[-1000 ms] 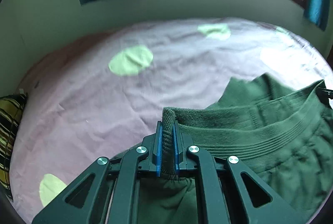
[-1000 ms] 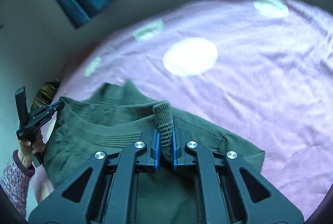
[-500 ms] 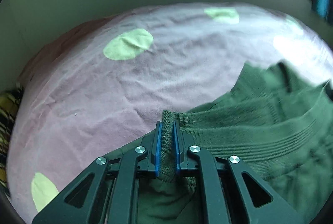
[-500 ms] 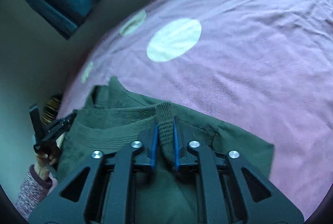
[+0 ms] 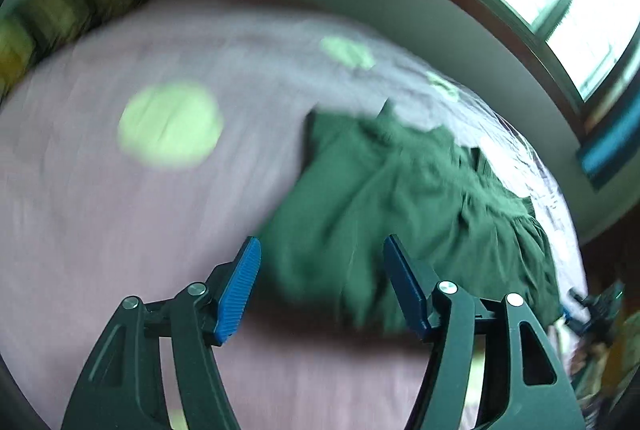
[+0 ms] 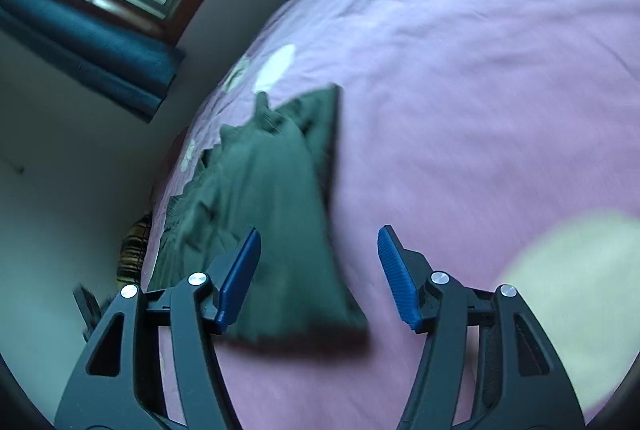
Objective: Fold small clothes
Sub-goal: 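Press and tuck the folded jacket edges with both tools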
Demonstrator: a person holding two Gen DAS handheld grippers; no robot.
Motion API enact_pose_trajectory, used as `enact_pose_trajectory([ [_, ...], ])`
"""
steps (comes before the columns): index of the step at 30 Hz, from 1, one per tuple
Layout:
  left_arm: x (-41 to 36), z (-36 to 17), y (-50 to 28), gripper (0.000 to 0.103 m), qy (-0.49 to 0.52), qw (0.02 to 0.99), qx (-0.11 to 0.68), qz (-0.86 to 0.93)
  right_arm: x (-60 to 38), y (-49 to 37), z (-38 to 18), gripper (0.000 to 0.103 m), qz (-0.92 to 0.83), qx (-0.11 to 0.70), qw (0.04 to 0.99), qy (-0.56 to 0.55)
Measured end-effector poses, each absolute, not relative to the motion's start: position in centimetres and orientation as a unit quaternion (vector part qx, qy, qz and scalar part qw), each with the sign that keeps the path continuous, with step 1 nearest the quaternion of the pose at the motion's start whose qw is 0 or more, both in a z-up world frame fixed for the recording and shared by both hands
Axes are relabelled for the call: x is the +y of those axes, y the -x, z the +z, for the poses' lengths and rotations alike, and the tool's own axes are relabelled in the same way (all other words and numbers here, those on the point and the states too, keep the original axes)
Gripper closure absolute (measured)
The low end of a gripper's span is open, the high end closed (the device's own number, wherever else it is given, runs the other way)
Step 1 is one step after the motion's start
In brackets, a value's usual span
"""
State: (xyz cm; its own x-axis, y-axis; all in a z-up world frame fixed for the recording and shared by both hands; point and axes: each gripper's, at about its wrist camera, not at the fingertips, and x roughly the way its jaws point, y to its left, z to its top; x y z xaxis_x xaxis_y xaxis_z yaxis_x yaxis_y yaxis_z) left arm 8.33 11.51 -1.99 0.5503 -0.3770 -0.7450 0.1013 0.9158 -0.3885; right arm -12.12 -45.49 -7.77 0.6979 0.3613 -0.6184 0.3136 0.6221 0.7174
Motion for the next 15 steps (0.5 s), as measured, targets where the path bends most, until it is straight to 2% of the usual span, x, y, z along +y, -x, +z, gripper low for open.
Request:
enact_pose_trajectory([
  [5,10.9,-4.9,-6.6,0.039,0.202,0.835,0.484,-0.163,-43.7,12.1,-8.8,0.037,0.036,0.388,0.804,-0.449],
  [11,9.1,-6.3,-9.7,0.039,0.242,0.822,0.49,-0.161,-42.1,10.9,-8.5,0.036,0.02,0.395,0.814,-0.426],
  [13,9.3,-7.3,-10.6,0.039,0.266,0.812,0.498,-0.149,-41.8,10.7,-8.5,0.051,0.009,0.402,0.815,-0.417],
  [14,9.5,-7.4,-10.6,0.039,0.271,0.811,0.497,-0.147,-41.7,10.7,-8.7,0.066,0.011,0.407,0.813,-0.415],
  [15,9.4,-7.3,-10.7,0.04,0.268,0.814,0.495,-0.144,-41.5,10.6,-9.0,0.077,0.023,0.41,0.809,-0.42],
])
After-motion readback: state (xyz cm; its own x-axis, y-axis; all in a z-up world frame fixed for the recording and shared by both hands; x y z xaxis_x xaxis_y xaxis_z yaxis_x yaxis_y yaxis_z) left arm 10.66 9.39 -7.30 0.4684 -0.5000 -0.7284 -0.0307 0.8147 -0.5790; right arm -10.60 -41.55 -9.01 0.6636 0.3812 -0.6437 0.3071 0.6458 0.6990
